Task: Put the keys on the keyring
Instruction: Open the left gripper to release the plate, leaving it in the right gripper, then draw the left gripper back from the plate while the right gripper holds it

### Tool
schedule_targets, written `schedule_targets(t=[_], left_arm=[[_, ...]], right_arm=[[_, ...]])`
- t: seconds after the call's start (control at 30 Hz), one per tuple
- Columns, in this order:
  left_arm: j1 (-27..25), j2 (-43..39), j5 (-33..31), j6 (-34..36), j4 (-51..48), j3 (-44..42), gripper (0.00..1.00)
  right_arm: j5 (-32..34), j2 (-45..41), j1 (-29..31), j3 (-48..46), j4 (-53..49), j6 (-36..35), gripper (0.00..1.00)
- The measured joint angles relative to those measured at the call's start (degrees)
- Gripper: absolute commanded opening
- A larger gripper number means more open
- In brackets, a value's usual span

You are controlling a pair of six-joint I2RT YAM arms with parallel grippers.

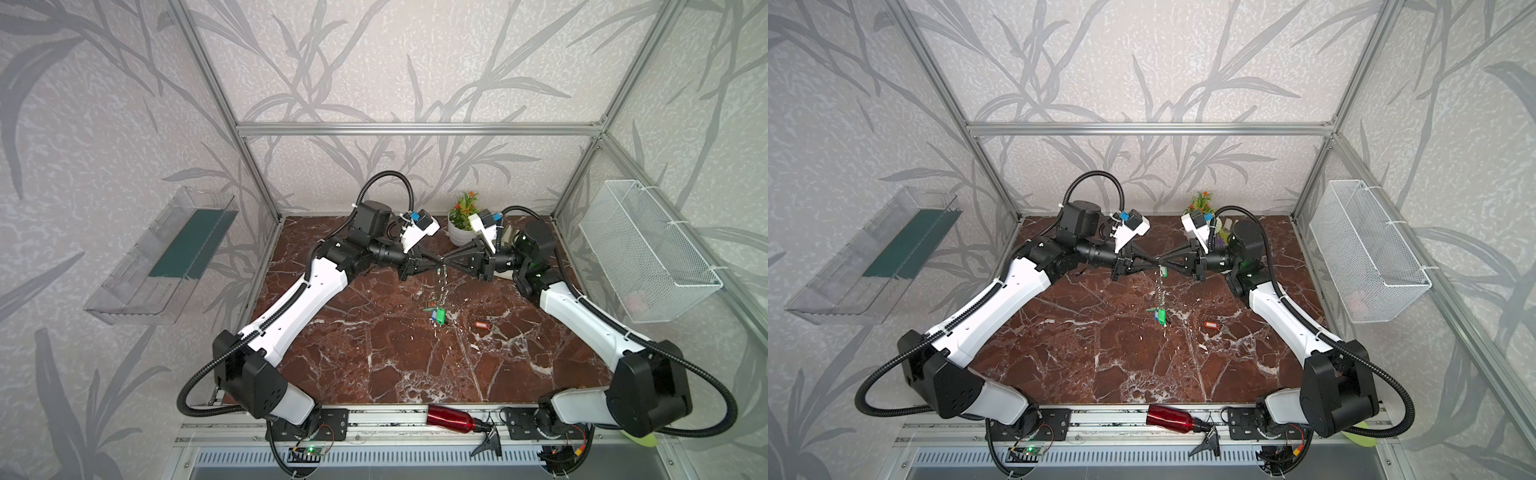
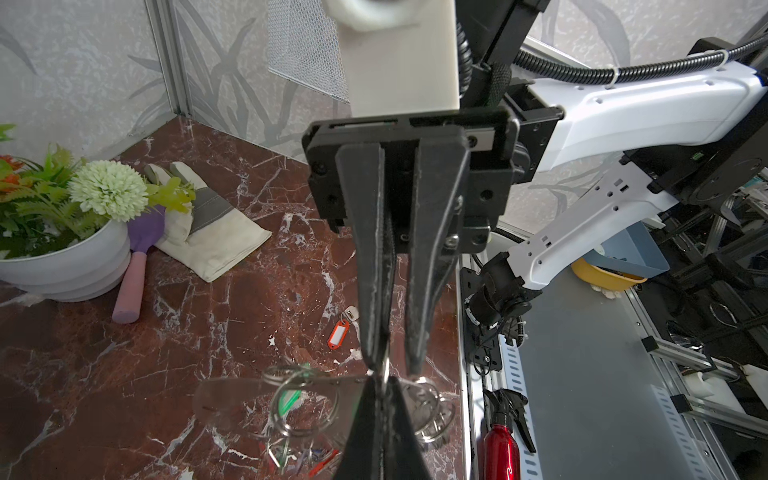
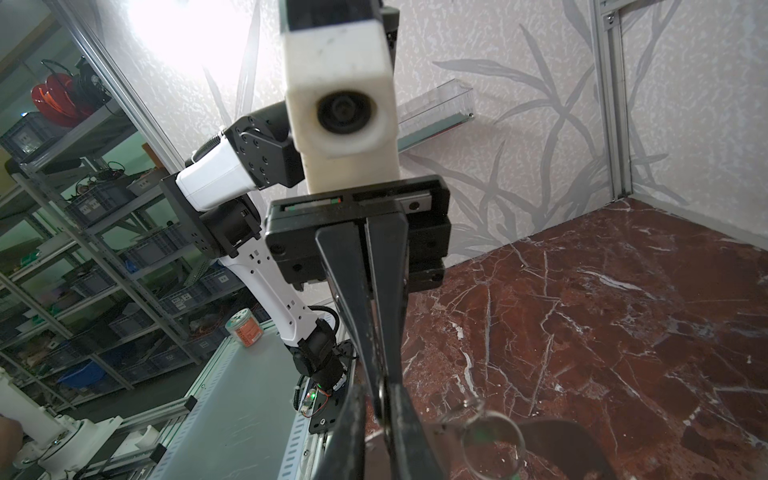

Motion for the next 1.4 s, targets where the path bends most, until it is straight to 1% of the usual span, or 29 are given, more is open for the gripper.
schedule_targets(t=[0.1, 0.2, 0.4, 0.53, 0.7, 0.77, 0.97, 1.13, 1.4], left_arm=[[-0.4, -2.1, -1.8, -3.0, 6.8, -6.8, 0.00], [-0.6, -3.7, -3.6, -6.0, 11.9, -11.5, 0.00], [-1.2, -9.0, -6.6, -12.2, 24.6, -20.8, 0.00], [-2.8, -12.7, -8.6, -16.0, 34.0, -26.4, 0.00], [-4.7, -14.2, -11.3, -20.0, 45.3, -30.8, 0.00], [-5.3, -14.3, -12.5, -21.9, 49.7, -32.6, 0.00], [-7.0, -14.1, -16.0, -26.5, 60.8, -35.9, 0.00], [-8.0, -13.8, -18.0, -28.2, 66.4, -37.0, 0.00], [-8.2, -13.0, -20.1, -29.3, 70.8, -37.5, 0.00]], right_arm=[[0.0, -0.2, 0.1, 0.0, 0.1, 0.5, 0.31], [0.5, -0.8, -0.3, 0.0, 0.9, 1.8, 0.37], [4.9, -4.7, -2.3, 0.0, -0.2, 2.0, 0.43], [7.0, -7.8, -2.6, -0.9, -1.1, 1.6, 0.47], [7.5, -8.5, -2.6, -2.1, -1.3, 2.2, 0.47], [7.4, -8.4, -2.6, -2.4, -1.2, 2.9, 0.49], [6.4, -7.5, -2.6, -3.1, 2.8, 6.8, 0.49], [5.6, -6.4, -2.5, -3.2, 5.8, 9.4, 0.47], [3.9, -4.5, -1.8, -3.3, 11.1, 13.1, 0.39]])
